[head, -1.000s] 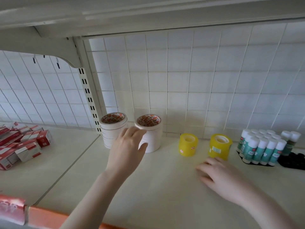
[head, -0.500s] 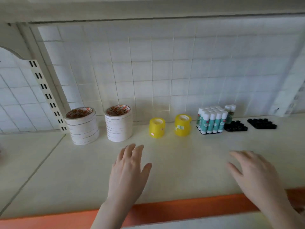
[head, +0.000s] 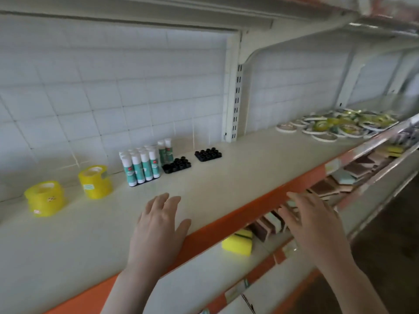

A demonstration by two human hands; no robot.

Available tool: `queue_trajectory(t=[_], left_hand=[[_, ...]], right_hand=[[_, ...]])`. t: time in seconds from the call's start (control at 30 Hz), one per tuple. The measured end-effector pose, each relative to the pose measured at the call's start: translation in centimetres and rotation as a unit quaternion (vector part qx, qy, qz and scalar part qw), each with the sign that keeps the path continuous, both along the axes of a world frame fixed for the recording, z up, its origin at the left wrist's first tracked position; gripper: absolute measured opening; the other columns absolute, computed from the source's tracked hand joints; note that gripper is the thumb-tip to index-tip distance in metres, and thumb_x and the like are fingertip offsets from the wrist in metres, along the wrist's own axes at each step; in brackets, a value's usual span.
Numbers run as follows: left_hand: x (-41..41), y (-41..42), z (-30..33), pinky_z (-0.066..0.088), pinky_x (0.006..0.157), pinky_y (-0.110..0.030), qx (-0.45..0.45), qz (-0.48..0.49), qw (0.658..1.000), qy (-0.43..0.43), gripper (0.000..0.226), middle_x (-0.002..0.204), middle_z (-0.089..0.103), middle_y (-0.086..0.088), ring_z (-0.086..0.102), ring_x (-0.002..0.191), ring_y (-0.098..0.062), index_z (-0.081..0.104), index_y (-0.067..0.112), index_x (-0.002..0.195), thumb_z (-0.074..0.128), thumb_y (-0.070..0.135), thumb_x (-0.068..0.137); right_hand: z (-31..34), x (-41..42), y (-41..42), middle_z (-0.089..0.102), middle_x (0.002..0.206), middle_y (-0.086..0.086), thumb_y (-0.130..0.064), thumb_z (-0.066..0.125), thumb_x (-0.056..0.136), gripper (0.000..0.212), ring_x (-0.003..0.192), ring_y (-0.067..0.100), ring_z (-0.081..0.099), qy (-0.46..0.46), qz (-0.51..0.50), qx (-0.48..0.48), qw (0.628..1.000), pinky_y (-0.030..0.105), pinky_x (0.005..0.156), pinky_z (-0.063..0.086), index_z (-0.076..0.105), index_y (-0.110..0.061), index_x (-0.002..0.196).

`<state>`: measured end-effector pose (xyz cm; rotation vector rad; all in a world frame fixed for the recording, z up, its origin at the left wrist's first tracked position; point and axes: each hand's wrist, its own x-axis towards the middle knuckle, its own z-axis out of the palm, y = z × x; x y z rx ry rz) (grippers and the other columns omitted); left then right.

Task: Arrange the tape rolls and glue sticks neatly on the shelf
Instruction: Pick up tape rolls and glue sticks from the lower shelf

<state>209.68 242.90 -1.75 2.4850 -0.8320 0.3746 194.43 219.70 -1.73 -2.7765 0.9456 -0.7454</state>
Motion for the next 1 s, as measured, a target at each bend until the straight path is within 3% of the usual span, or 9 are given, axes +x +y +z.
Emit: queue_trajectory(t=[0.13, 0.27, 0.47, 0.73, 1.0], left_hand=[[-3.3, -11.2, 0.1, 0.041, 0.097, -0.042, -0.017, -0.028, 0.999, -0.007, 0.046, 0.131, 0.053, -0.011, 0.046, 0.124, -0.032, 0.058, 0.014, 0.124, 0.065, 0.033, 0.083], [-6.7, -22.4, 0.8, 0.03, 0.106, -0.033, -0.021, -0.052, 0.998, 0.02, 0.052, 0.144, 0.039, -0.001, 0.03, 0.135, -0.02, 0.045, 0.023, 0.136, 0.059, 0.038, 0.088], [-8.6, -35.6, 1.6, 0.027, 0.108, -0.03, -0.019, -0.067, 0.997, 0.025, 0.053, 0.146, 0.035, 0.005, 0.027, 0.136, -0.016, 0.041, 0.028, 0.138, 0.055, 0.042, 0.089], [-5.1, -50.0, 1.1, 0.03, 0.106, -0.031, -0.033, -0.076, 0.997, 0.0, 0.05, 0.142, 0.041, 0.001, 0.033, 0.133, -0.018, 0.047, 0.024, 0.134, 0.057, 0.039, 0.088], [-1.3, -59.1, 2.1, 0.041, 0.096, -0.039, -0.033, -0.028, 0.999, -0.019, 0.045, 0.131, 0.054, -0.007, 0.046, 0.123, -0.029, 0.057, 0.017, 0.125, 0.066, 0.031, 0.084]], right_hand=[[-0.1, -4.4, -9.4, 0.051, 0.126, -0.002, -0.049, 0.045, 0.091, 0.047, 0.118, 0.018, 0.048, 0.008, -0.024, 0.015, 1.0, 0.034, 0.095, 0.039, 0.046, -0.026, 0.132], [0.6, -8.7, -19.8, 0.051, 0.121, -0.005, -0.048, 0.043, 0.091, 0.044, 0.115, 0.016, 0.047, 0.026, -0.031, 0.032, 0.999, 0.034, 0.094, 0.04, 0.045, -0.029, 0.13], [1.8, -11.9, -32.7, 0.055, 0.118, 0.001, -0.037, 0.052, 0.089, 0.038, 0.112, 0.02, 0.05, 0.011, -0.044, 0.043, 0.998, 0.034, 0.093, 0.038, 0.052, -0.022, 0.125], [0.6, -6.9, -46.3, 0.056, 0.119, -0.002, -0.037, 0.053, 0.089, 0.038, 0.111, 0.017, 0.052, -0.033, -0.021, 0.03, 0.999, 0.033, 0.091, 0.043, 0.054, -0.023, 0.124], [1.3, 0.1, -57.1, 0.064, 0.099, 0.005, -0.023, 0.065, 0.084, 0.029, 0.092, 0.025, 0.06, -0.076, 0.055, -0.018, 0.995, 0.036, 0.074, 0.048, 0.065, -0.01, 0.11]])
